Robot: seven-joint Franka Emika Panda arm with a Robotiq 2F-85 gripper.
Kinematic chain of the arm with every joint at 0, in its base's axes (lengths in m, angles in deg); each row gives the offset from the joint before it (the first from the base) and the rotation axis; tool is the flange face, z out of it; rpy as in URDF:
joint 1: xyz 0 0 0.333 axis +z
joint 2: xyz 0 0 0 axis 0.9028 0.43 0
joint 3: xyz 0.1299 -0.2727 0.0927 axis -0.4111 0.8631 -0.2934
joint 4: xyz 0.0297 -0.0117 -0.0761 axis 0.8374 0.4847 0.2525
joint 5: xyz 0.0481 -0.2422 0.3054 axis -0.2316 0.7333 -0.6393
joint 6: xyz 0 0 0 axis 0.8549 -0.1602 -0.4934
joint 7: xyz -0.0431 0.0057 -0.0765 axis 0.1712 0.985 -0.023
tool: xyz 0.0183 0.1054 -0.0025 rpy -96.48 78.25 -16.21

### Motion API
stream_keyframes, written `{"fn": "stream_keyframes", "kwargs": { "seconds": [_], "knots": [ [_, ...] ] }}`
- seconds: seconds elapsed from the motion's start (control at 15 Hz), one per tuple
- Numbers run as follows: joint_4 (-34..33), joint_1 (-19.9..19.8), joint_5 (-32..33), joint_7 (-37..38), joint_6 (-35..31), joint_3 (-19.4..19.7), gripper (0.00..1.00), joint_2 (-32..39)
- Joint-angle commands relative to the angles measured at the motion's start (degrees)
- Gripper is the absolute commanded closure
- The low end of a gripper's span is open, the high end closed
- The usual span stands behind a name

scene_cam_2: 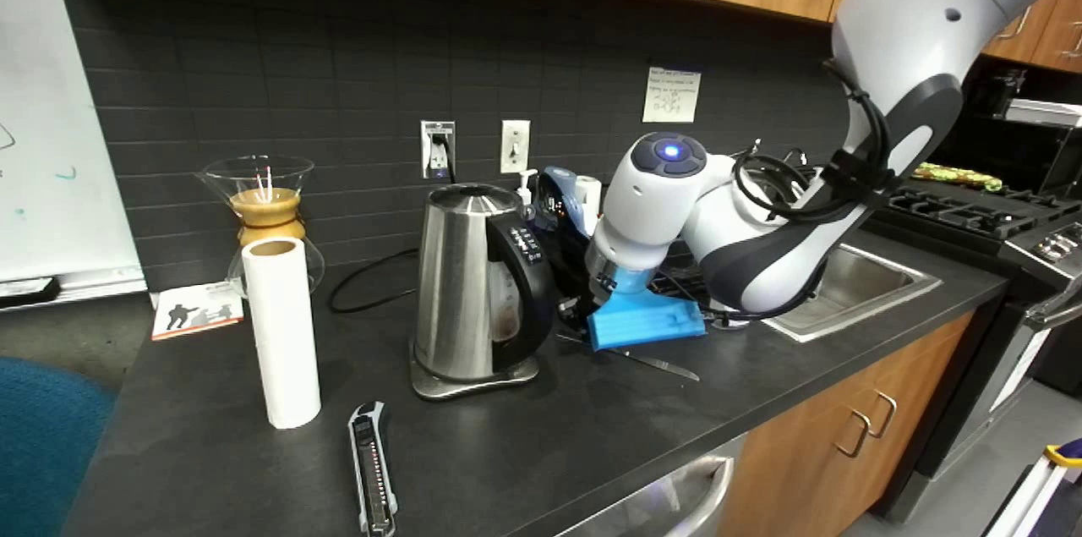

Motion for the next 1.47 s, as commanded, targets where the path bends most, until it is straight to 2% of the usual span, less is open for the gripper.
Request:
{"fn": "stream_keyframes", "kwargs": {
  "seconds": [0.0,0.6,1.4],
  "knots": [
    [-0.5,-0.2,-0.2,-1.3,0.5,0.0,1.0,1.0],
    [3.5,-0.4,-2.2,-3.8,0.9,-0.5,1.0,-2.3],
    [10.1,0.0,-12.0,-13.8,1.2,-2.3,1.0,-7.0]
  ]
}}
